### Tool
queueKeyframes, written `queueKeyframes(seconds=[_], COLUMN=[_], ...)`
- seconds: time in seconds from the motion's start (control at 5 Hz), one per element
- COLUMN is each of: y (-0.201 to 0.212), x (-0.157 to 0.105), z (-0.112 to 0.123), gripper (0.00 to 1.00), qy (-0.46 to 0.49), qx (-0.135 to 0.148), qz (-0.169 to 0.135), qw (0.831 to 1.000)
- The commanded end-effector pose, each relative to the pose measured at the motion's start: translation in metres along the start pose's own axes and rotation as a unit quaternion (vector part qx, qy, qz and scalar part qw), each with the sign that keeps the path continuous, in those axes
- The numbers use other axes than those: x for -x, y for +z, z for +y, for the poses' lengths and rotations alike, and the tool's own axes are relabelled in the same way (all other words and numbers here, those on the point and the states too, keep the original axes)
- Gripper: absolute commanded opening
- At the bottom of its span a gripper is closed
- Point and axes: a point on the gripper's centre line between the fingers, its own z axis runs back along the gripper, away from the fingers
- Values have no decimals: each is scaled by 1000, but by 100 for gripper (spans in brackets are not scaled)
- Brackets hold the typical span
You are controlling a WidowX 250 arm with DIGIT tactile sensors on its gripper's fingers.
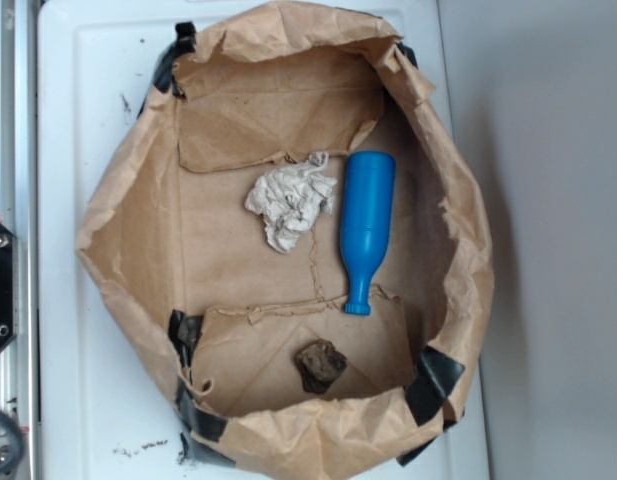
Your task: Grab the rock.
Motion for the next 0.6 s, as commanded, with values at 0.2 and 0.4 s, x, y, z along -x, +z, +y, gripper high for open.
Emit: queueKeyframes(seconds=[0.2, 0.4], y=[-7, -7], x=[-50, -50], z=[5, 5], gripper=[100, 100], qy=[34, 34], qx=[-5, -5], qz=[7, 7], qw=[999, 999])
